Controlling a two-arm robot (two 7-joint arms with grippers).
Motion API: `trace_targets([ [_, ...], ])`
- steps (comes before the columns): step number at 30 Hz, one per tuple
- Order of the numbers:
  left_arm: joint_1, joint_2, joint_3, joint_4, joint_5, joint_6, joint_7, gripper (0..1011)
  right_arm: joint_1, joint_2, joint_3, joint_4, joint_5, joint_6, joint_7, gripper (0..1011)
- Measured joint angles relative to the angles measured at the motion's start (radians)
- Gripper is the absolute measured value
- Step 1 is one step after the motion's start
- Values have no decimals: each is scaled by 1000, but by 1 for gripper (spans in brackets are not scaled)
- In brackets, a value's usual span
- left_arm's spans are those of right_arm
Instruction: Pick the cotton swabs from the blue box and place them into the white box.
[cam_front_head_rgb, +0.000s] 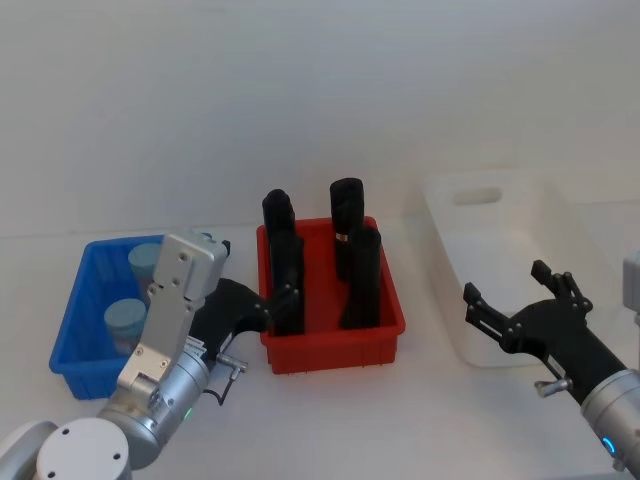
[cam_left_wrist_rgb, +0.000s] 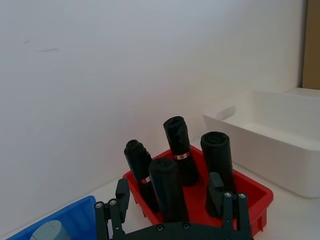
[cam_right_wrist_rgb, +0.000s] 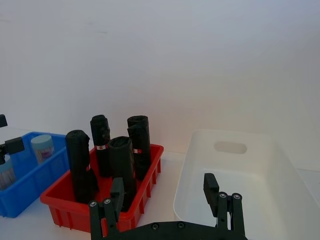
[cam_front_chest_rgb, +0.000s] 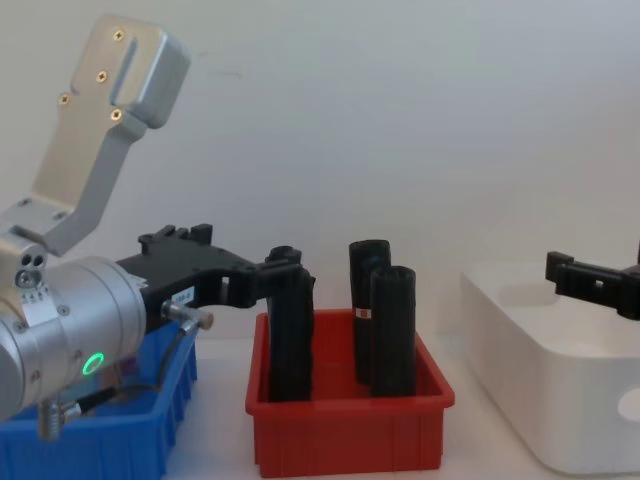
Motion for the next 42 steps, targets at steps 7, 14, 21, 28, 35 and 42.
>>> trace_targets([
  [7, -18, 2, -27, 45, -39, 12, 5, 1004, 0, 0, 0, 0, 0, 0, 0, 1002],
  [14, -36, 8, -56, 91, -76, 18, 7, 1004, 0, 0, 0, 0, 0, 0, 0, 1001],
  [21, -54, 17, -85, 135, -114, 36, 7, 1004, 0, 0, 0, 0, 0, 0, 0, 1002],
  [28, -71, 26, -113, 181, -150, 67, 1, 1004, 0, 0, 0, 0, 0, 0, 0, 1002],
  [35, -82, 33, -135, 217, -179, 98, -8, 1004, 0, 0, 0, 0, 0, 0, 0, 1002],
  [42, -90, 37, -149, 242, -200, 125, -19, 1004, 0, 0, 0, 0, 0, 0, 0, 1002],
])
